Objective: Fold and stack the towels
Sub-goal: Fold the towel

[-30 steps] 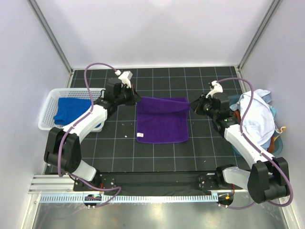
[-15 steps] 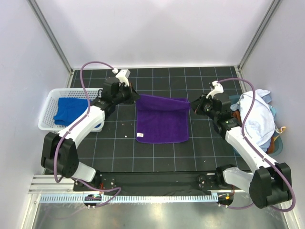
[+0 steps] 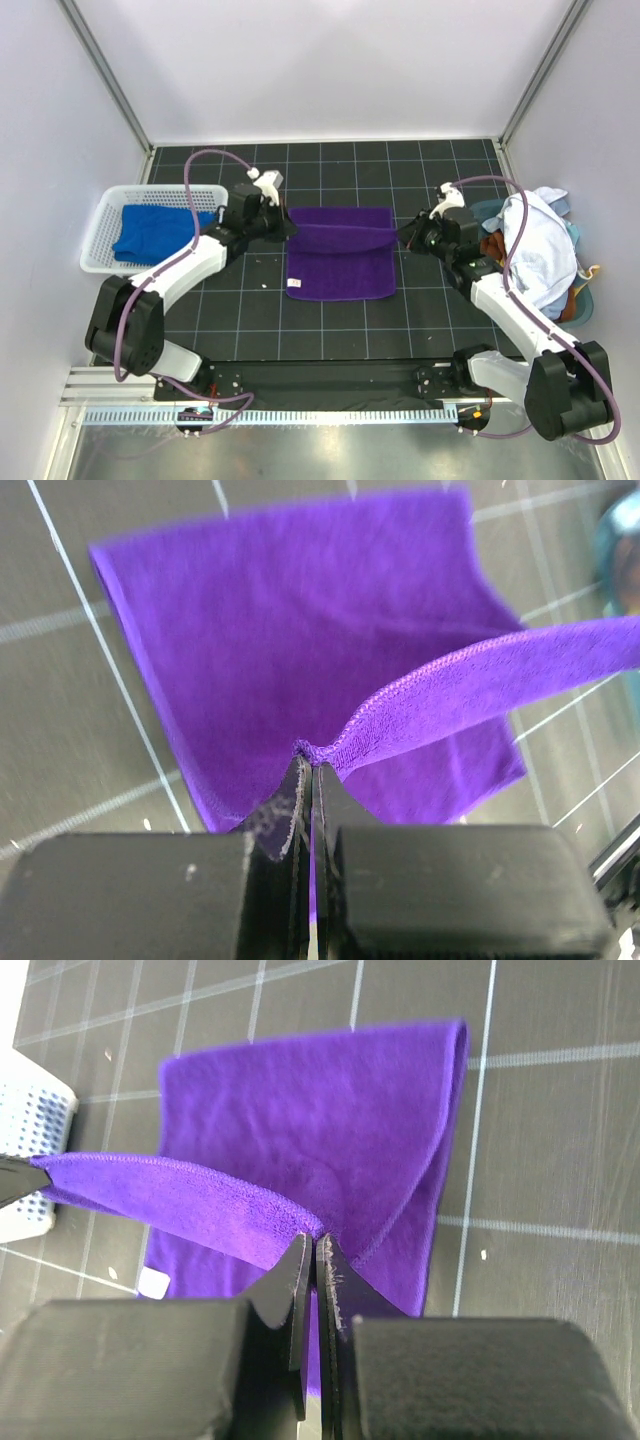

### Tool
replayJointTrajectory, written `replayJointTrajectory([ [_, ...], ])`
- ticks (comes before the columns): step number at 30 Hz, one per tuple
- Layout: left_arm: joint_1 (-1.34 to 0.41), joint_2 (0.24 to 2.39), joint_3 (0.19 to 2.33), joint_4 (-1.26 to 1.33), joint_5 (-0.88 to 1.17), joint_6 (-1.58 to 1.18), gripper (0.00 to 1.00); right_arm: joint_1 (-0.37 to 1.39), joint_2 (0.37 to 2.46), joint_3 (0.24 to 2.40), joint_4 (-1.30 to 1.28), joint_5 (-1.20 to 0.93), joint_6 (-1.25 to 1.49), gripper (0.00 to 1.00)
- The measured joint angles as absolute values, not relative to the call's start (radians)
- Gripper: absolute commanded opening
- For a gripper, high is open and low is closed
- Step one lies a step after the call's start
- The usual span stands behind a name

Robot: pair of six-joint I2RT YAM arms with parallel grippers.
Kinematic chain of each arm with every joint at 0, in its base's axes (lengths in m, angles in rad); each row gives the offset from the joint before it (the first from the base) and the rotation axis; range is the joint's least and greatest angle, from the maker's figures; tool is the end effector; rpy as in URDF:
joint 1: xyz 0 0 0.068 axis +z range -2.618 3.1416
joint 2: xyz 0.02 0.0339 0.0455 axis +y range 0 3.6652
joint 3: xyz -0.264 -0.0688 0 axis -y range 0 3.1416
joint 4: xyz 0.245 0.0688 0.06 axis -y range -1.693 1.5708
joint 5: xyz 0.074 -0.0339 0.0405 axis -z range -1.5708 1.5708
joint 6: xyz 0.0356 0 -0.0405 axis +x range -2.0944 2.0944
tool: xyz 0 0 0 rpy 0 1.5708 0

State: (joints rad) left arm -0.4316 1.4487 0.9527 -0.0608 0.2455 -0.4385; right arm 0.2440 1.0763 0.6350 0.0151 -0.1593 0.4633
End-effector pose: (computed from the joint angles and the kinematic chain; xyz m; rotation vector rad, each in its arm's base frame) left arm 0.2907 -0.1434 0.2543 0.1434 2.2037 -0.7622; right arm 0.2327 0.0638 0.2504 0.1191 2.0407 0.6083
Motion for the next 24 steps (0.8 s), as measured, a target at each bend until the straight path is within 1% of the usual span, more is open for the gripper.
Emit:
replayJointTrajectory([
  [5,-0.444,1.449,0.875,-0.059,0.242,-0.439,0.00,0.259,1.074,0.560,0.025,-0.159,0.475,0.01],
  [12,-0.445,1.449,0.830,-0.042,0.237,-0.440,0.00,0.282,1.074,0.480,0.039,-0.153,0.482,0.01],
  [20,-0.450,1.428,0.826,-0.041,0.235,-0.447,0.01,0.293,1.071,0.468,0.034,-0.140,0.481,0.02],
  [24,-0.461,1.409,0.823,-0.038,0.234,-0.448,0.01,0.293,1.057,0.469,0.026,-0.133,0.482,0.06],
])
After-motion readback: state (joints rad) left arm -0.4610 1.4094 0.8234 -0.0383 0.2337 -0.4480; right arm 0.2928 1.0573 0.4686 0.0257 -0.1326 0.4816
